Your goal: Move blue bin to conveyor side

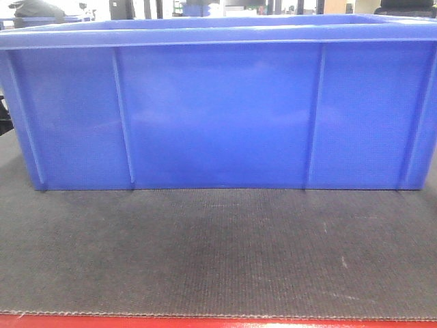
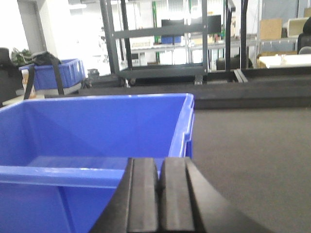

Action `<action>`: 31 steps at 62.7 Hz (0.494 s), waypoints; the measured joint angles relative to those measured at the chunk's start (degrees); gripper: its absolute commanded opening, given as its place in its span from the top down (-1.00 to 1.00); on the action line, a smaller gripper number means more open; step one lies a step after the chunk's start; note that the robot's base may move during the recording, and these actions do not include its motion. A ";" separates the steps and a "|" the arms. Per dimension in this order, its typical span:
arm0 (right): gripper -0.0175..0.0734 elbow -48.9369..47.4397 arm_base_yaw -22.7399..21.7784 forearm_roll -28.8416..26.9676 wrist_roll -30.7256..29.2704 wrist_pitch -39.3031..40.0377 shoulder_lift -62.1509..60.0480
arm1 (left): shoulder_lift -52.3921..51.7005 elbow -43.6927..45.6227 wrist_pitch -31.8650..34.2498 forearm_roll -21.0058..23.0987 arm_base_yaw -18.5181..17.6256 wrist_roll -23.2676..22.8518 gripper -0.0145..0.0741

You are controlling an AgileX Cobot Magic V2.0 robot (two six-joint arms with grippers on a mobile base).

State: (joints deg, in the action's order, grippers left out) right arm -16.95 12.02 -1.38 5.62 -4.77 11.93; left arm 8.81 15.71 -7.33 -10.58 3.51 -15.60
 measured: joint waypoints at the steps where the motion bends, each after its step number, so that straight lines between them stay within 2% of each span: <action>1: 0.81 0.00 0.00 0.00 0.00 0.00 -0.24 | 0.00 0.00 0.00 0.00 0.00 0.00 0.66; 31: 0.81 0.00 0.00 0.00 0.00 -0.12 -1.67 | -0.14 0.00 -0.09 0.00 0.00 0.00 0.66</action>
State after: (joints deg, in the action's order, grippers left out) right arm -16.95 12.02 -1.38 5.62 -4.89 10.26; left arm 8.67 15.71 -7.42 -10.58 3.51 -15.60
